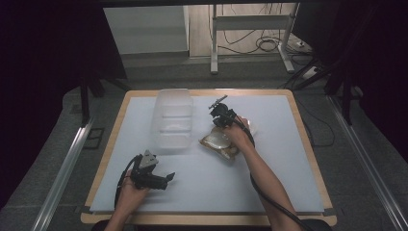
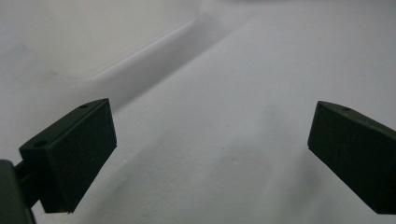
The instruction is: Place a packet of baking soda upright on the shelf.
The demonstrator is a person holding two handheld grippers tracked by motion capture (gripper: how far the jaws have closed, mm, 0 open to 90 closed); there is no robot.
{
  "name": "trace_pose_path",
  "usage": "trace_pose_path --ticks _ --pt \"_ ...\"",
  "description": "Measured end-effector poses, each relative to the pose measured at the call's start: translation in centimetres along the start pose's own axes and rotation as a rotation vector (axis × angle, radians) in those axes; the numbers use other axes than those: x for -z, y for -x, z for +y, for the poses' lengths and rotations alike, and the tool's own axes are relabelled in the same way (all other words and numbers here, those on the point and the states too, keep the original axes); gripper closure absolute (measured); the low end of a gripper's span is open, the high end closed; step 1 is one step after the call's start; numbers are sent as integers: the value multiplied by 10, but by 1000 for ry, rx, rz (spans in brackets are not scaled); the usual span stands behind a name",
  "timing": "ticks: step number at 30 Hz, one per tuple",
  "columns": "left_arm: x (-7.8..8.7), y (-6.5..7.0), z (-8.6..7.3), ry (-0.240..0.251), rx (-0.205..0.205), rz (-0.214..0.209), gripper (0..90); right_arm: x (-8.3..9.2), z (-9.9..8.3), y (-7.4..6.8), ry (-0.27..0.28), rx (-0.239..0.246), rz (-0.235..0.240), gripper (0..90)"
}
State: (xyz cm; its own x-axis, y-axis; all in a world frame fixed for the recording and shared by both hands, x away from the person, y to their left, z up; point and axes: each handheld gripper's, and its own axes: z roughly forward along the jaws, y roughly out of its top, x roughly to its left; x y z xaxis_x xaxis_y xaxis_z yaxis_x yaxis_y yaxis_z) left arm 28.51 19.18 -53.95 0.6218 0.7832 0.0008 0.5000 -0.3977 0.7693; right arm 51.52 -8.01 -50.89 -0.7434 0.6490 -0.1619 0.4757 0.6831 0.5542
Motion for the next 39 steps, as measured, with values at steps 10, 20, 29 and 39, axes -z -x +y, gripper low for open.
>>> trace_pose_path --ticks 10,20,29,39 --pt "1 0 0 2 1 1 11 -1 -8 9 -33 -13 -11 882" --pt "0 2 0 0 -3 2 11 17 -34 19 -40 -49 -11 882" --pt "-1 4 1 -6 -11 2 11 35 -57 20 -53 -75 6 883" --pt "-1 2 1 -7 -7 7 11 49 -59 19 15 -26 -43 796"
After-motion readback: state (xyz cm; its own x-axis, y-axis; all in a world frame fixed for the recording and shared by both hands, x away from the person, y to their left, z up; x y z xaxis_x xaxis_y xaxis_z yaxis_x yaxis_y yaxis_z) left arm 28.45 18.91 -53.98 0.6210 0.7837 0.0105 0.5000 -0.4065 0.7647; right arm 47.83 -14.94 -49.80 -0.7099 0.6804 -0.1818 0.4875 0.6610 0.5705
